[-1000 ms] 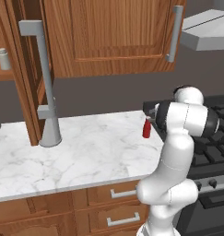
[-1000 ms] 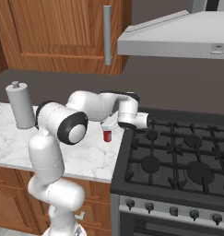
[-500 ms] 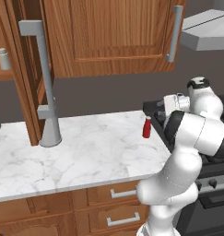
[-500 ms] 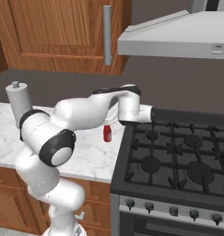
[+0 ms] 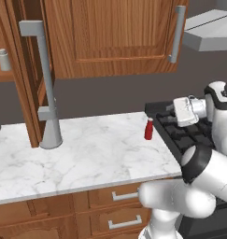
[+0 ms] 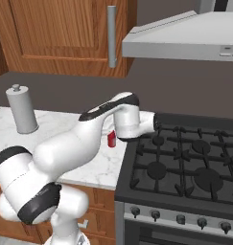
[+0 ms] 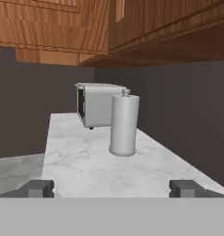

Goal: Collect the paprika, ketchup, and shaker from the cabinet and place them next to the stove.

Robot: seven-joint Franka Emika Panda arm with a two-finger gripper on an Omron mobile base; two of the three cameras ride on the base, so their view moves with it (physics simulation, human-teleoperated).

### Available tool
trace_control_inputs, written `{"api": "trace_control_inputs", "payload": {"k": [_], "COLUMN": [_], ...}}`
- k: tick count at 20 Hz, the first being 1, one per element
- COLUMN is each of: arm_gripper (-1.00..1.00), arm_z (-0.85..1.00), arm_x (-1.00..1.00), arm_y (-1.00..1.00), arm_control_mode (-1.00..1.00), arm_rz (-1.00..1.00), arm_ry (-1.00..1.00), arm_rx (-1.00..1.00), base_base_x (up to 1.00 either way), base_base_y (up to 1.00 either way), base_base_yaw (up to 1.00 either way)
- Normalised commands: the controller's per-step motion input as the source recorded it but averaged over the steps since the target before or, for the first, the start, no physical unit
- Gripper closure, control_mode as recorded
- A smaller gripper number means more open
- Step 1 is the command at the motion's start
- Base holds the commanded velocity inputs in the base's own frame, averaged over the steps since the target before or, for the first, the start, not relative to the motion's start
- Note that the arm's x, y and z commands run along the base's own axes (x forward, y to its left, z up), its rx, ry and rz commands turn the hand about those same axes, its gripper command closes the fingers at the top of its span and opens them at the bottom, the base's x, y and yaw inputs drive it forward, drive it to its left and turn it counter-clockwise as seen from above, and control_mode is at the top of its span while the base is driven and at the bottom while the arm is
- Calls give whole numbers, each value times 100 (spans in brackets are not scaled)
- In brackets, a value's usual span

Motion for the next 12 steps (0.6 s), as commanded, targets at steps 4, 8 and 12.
{"api": "trace_control_inputs", "payload": {"k": [4, 8, 12], "arm_gripper": [-100, -100, -100], "arm_z": [18, 11, 14], "arm_x": [-92, -85, -76], "arm_y": [45, 46, 56], "arm_control_mode": [-100, -100, -100], "arm_rz": [-5, -10, -13], "arm_ry": [7, 10, 14], "arm_rx": [0, 0, 0], "base_base_x": [0, 0, 0], "base_base_y": [0, 0, 0], "base_base_yaw": [0, 0, 0]}}
